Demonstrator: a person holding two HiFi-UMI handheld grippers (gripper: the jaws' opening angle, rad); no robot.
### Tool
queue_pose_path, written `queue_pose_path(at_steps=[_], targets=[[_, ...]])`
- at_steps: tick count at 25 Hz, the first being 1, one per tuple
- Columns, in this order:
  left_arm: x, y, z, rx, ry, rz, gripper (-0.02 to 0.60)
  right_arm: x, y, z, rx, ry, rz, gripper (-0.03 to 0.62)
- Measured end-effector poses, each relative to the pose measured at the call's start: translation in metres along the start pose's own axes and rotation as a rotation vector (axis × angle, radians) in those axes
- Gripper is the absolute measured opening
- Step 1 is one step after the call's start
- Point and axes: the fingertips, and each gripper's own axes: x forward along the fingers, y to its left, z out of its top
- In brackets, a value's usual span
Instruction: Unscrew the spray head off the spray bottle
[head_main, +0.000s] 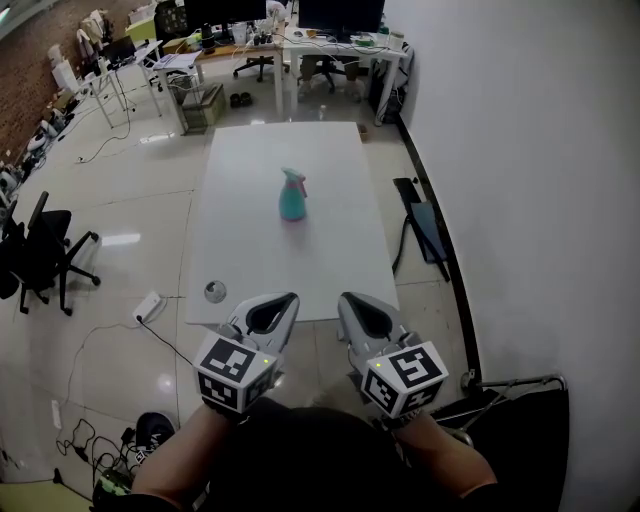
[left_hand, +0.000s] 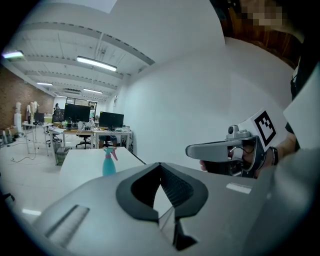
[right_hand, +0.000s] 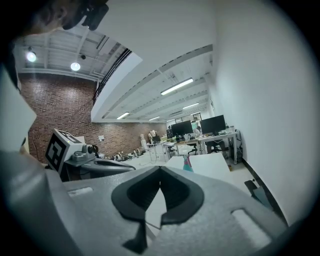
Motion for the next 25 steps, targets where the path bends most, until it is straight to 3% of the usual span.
queue_pose_path(at_steps=[13, 25], targets=[[0.008, 0.012, 0.002, 0.022, -0.007, 0.011, 0.015, 0.012, -0.006, 0.004, -0.007, -0.014, 0.007, -0.009], [0.042, 0.051, 0.01, -0.023, -0.01, -0.003, 0.015, 0.057, -0.027, 0.014, -0.025, 0.024, -0.001, -0.009]])
